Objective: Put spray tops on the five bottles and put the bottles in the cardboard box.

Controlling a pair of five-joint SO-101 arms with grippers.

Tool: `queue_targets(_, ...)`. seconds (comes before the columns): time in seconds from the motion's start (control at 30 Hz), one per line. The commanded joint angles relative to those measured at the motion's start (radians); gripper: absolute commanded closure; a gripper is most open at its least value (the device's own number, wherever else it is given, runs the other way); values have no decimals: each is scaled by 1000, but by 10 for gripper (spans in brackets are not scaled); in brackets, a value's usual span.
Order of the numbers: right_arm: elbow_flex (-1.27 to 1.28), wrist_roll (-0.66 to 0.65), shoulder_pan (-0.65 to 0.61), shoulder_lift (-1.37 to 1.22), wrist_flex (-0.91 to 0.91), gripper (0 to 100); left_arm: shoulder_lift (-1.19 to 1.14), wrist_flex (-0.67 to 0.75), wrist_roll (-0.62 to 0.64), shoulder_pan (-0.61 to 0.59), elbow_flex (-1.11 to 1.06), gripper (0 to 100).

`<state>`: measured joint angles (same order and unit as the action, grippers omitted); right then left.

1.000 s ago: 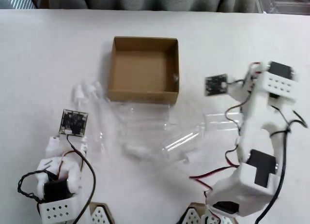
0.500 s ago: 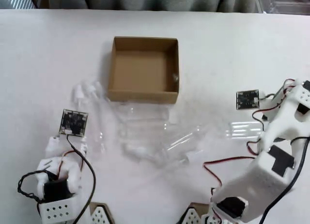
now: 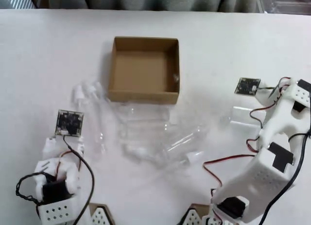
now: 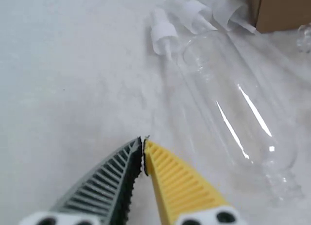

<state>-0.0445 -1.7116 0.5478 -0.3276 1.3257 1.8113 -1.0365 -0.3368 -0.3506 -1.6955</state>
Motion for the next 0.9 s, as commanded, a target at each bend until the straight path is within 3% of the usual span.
queue_targets(0.0, -48, 49, -7, 87, -7, 786, 13, 26, -6, -8, 3, 980)
queue_targets(0.37, 5, -14, -8, 81, 4, 777, 13, 25, -6, -8, 3, 980)
queue_targets(0.57, 2, -11, 4, 77, 1, 621, 13, 25, -6, -8, 3, 980)
queue_targets(0.77, -14, 6, 19, 88, 7, 684, 13, 25, -6, -8, 3, 980)
queue_targets(0.87, -31, 129, 45, 111, 12, 769, 13, 25, -6, -8, 3, 980)
